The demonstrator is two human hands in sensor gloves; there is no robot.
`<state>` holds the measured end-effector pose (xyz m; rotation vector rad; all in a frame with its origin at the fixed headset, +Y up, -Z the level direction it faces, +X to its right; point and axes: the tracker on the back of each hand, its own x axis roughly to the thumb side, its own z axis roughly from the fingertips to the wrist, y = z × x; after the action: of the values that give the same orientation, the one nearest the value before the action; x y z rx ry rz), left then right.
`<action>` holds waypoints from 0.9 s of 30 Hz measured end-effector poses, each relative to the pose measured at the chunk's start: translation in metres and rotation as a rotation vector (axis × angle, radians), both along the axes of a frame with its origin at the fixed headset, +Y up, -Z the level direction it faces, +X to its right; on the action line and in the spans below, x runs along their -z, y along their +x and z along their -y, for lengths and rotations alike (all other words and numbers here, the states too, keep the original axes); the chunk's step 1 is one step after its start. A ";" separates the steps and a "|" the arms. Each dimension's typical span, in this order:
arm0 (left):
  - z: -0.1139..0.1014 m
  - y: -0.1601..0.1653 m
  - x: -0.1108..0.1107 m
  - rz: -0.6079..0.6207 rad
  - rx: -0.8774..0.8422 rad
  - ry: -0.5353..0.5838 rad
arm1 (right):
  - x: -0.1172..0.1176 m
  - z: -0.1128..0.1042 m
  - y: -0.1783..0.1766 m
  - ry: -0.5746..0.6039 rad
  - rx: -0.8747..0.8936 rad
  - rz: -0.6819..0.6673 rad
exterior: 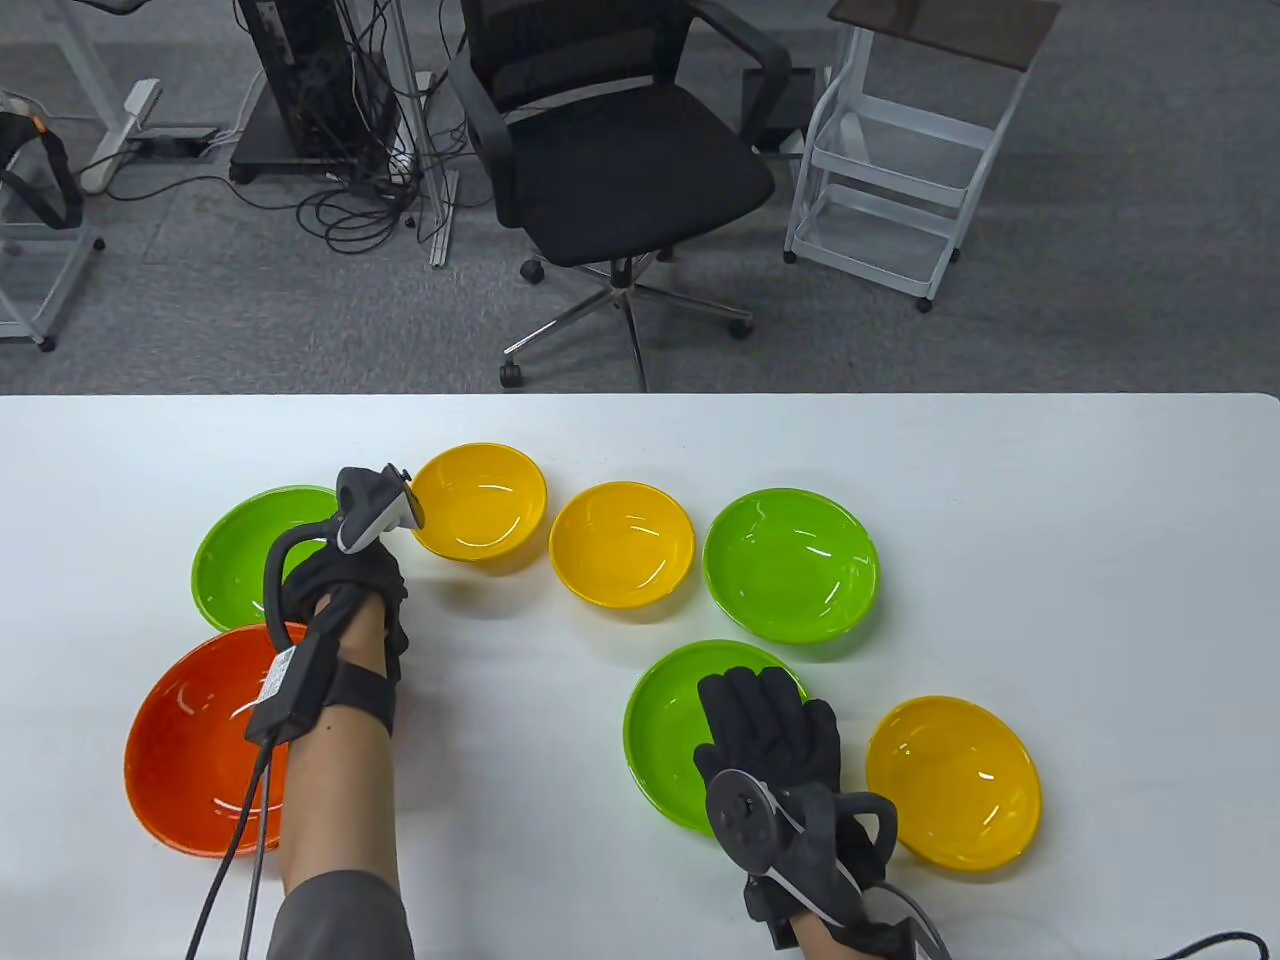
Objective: Nest bowls by color group
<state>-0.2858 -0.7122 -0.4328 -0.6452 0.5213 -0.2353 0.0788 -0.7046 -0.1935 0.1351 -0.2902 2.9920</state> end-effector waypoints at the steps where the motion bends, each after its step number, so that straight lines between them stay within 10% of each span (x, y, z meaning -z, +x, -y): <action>1: -0.001 0.000 0.000 0.002 0.006 0.010 | 0.000 0.000 0.000 0.001 0.001 0.000; 11: -0.016 0.015 -0.010 0.144 0.207 0.117 | 0.000 0.000 0.002 0.013 0.024 0.000; 16: -0.035 0.025 -0.024 0.296 0.239 0.380 | -0.002 -0.002 0.003 0.034 0.042 -0.006; 27: -0.087 0.068 -0.097 0.699 0.342 0.603 | -0.006 -0.004 0.002 0.061 0.047 -0.030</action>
<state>-0.2180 -0.6250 -0.3356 0.1363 0.0046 -0.5706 0.0806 -0.7002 -0.1874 0.1767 -0.3761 2.9333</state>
